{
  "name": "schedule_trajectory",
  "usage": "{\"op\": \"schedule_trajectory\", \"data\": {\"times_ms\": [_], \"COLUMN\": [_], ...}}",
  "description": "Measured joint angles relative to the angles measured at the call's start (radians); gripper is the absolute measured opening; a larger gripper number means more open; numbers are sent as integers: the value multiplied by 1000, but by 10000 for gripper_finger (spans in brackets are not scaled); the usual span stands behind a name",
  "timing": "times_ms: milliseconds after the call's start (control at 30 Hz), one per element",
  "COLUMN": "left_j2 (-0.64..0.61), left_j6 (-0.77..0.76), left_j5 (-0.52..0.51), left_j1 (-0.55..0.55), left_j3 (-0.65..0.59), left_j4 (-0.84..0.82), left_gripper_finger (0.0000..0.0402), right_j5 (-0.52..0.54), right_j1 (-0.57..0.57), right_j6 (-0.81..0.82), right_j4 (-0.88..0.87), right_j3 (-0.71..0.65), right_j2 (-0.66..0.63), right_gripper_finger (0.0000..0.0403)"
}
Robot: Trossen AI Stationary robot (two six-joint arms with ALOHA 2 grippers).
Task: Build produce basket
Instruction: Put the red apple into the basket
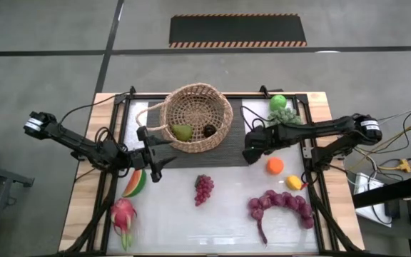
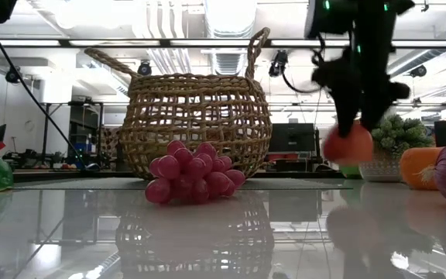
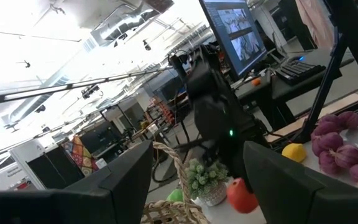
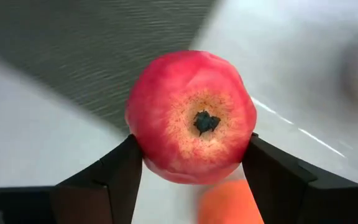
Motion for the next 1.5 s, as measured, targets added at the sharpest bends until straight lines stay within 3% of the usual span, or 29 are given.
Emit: {"op": "schedule_trajectory", "data": {"times_ms": [267, 500, 667, 833, 1200, 1400, 1500], "left_j2": [0, 0, 0, 0, -32, -53, -55], "left_j6": [-1, -3, -4, -4, -8, -10, -10], "left_j5": [0, 0, 0, 0, 0, 0, 0], "left_j1": [0, 0, 0, 0, -1, -1, -1], "left_j3": [0, -1, -1, -1, -5, -13, -16], "left_j4": [0, 0, 1, 4, 9, 8, 8], "left_gripper_finger": [233, 233, 233, 233, 233, 233, 233], "right_j5": [-191, -179, -124, -91, 145, 153, 147], "right_j1": [145, 296, 325, 284, 72, -75, -142], "right_j6": [-205, -318, -390, -517, -860, -935, -955], "right_j4": [4, 13, 75, 73, -148, -150, -101], "right_j3": [238, 406, 512, 675, 1176, 1360, 1358], "right_j2": [22, 77, 131, 223, 514, 677, 727], "right_gripper_finger": [233, 235, 235, 235, 235, 233, 233]}}
